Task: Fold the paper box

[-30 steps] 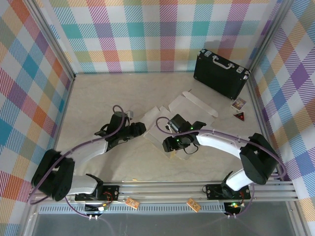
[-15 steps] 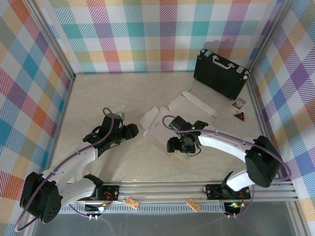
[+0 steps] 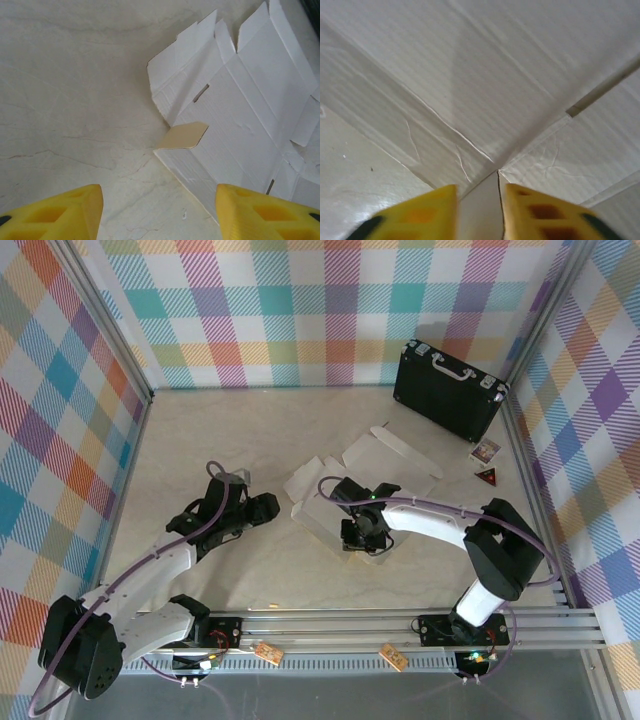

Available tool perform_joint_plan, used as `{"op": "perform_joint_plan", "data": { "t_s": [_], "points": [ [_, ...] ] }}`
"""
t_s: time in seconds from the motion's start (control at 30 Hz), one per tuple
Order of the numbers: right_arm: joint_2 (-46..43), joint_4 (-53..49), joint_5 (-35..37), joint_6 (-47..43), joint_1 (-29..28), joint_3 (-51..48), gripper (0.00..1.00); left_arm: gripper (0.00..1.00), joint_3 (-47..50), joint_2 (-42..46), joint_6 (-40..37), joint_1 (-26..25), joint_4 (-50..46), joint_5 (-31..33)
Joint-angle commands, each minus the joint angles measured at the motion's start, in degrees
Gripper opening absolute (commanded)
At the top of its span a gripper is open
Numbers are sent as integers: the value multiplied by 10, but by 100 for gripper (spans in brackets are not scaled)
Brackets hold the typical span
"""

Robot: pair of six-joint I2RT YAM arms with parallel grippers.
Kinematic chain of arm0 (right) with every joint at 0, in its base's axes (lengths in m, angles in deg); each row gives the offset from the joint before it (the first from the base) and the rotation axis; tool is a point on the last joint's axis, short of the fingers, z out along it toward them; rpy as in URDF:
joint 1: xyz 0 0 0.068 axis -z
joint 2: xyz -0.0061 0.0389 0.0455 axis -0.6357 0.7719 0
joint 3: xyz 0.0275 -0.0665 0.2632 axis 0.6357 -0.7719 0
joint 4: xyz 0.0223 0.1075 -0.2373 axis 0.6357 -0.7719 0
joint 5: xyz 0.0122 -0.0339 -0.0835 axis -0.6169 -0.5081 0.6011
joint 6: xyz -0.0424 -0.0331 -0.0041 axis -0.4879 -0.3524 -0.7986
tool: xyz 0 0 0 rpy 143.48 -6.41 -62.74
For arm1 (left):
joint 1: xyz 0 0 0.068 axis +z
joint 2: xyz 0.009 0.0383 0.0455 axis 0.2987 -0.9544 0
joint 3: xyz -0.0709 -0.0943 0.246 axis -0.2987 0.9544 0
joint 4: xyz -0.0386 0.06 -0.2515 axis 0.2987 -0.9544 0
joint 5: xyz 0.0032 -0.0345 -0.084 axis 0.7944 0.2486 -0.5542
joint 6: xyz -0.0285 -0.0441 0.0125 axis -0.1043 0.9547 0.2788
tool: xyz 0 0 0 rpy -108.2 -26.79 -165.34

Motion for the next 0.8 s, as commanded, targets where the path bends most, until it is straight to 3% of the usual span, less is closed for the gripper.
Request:
{"op": "perform_joint_plan", "data": {
  "t_s": [0.0, 0.13, 0.5, 0.63, 0.77],
  "points": [
    [-7, 7, 2, -17, -5, 0, 15, 62, 23, 20, 10, 13, 0, 8],
    [-24, 14, 20, -83, 0, 17, 10, 69, 47, 60, 35, 39, -1, -13],
    [-105, 152, -41, -305, 21, -7, 3, 76, 174, 229, 148, 149, 41, -148],
    [-120, 228, -35, -307, 28, -64, 1, 78, 174, 304, 159, 162, -30, -144],
    [-75, 218, -27, -265, 54, -41, 1, 80, 160, 354, 145, 163, -95, -141]
  ]
}}
